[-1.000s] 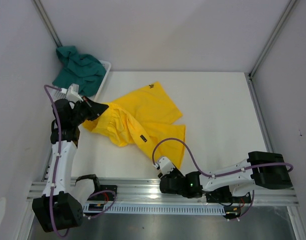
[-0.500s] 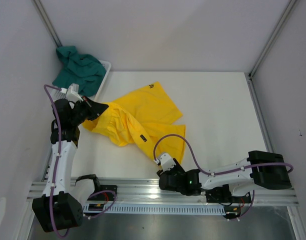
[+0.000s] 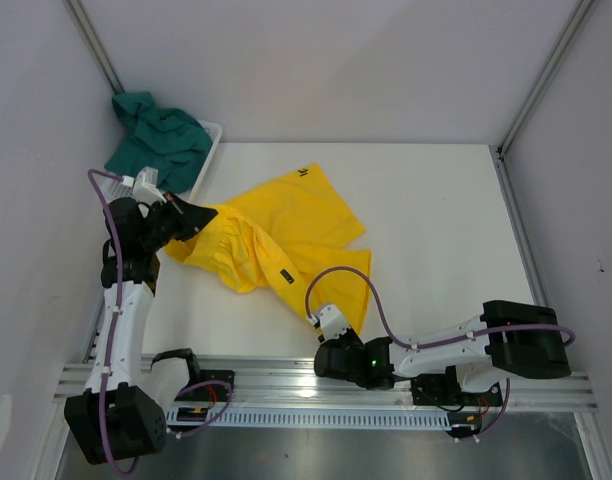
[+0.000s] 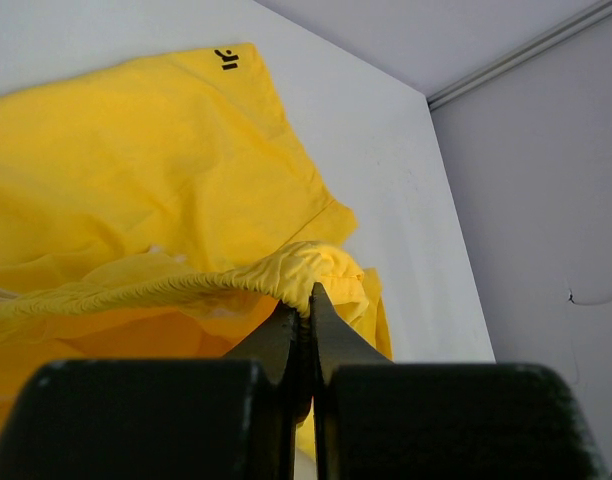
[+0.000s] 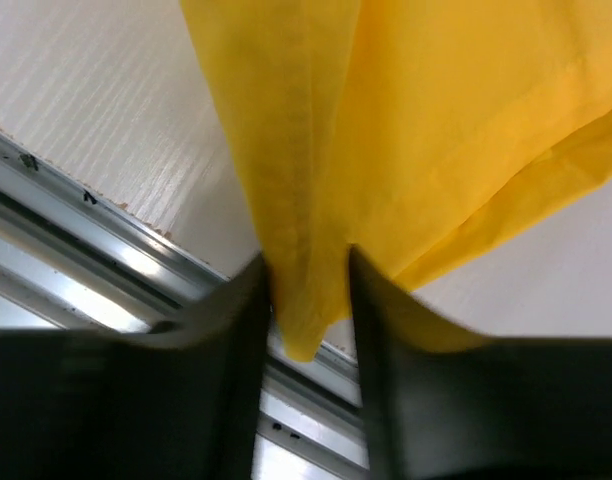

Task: Fold and stack the shorts
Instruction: Flatten the shorts out

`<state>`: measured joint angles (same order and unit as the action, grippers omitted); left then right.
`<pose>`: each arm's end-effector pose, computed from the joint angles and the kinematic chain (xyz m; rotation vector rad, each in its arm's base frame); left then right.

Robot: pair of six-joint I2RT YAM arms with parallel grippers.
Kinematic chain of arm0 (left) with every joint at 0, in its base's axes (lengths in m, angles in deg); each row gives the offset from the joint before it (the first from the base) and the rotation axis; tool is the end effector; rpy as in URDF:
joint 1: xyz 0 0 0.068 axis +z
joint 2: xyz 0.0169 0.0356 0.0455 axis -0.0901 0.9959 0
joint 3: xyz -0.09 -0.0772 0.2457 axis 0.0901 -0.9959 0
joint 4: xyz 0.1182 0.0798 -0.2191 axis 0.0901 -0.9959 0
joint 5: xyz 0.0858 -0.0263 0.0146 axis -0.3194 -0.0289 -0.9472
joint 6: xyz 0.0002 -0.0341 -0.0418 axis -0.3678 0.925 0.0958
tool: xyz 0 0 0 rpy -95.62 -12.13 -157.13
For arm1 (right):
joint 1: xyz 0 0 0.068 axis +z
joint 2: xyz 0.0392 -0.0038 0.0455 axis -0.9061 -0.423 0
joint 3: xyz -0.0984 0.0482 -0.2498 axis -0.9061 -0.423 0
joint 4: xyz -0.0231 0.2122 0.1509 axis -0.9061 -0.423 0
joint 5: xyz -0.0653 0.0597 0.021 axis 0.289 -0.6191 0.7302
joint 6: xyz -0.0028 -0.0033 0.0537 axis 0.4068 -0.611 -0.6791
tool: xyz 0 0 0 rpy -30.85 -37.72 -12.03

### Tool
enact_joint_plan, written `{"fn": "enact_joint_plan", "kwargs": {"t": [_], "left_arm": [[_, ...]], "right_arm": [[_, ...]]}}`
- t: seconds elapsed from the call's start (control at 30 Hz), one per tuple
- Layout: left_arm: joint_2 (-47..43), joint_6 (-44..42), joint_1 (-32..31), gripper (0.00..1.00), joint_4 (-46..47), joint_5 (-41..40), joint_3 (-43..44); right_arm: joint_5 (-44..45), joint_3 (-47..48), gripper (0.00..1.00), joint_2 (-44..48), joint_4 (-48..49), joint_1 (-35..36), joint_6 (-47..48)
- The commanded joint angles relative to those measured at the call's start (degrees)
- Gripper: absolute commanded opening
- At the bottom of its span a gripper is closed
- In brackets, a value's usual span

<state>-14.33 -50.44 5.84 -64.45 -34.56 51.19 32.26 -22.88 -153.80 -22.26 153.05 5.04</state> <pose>0.2143 0.0194 0.3196 -0.2742 1.8875 -0.8930 0.0304 0.2436 0.1464 -0.8697 2.1678 0.1159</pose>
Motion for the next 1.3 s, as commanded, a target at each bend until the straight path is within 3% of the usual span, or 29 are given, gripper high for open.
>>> {"fn": "enact_joint_plan", "kwargs": {"t": [0.0,0.07,0.1,0.37,0.5,0.63,0.83,1.07,1.17,1.27], "left_arm": [[-0.9,-1.1,0.7,0.0,2.9,1.6,-0.1],[-0.9,-1.0,0.6,0.0,3.0,1.5,-0.2],[-0.9,-1.0,0.6,0.0,3.1,1.7,-0.3],[-0.7,0.2,0.6,0.0,3.5,3.2,0.7],[-0.6,0.3,0.7,0.0,0.2,4.0,5.5],[-1.1,1.6,0.9,0.0,-3.8,5.1,15.5],[-3.7,7.6,1.0,0.0,-2.4,7.6,23.9],[-8.1,16.2,1.3,0.0,3.5,9.2,35.0],[-10.0,15.6,1.4,0.0,2.5,6.9,40.5],[-9.0,12.1,1.4,0.0,-4.4,2.5,48.7]], "right_arm": [[1.5,1.2,0.27,-1.5,-1.8,-1.0,-1.9],[1.3,1.2,0.12,-1.4,-2.0,-1.8,-2.4],[1.0,1.3,0.0,-1.0,-2.8,-2.5,-3.0],[7.1,9.2,0.0,10.9,-14.2,-4.3,0.8],[3.0,14.1,0.0,21.5,-15.3,-11.7,13.1],[-2.1,19.1,0.0,31.9,-14.2,-18.2,26.8],[-8.5,35.3,0.0,33.5,-14.9,-24.3,35.8],[-17.2,52.2,0.0,35.0,-13.8,-24.6,38.0],[-18.2,56.1,0.0,37.0,-12.9,-24.6,38.9],[-15.5,59.7,0.0,37.7,-13.0,-24.6,39.7]]}}
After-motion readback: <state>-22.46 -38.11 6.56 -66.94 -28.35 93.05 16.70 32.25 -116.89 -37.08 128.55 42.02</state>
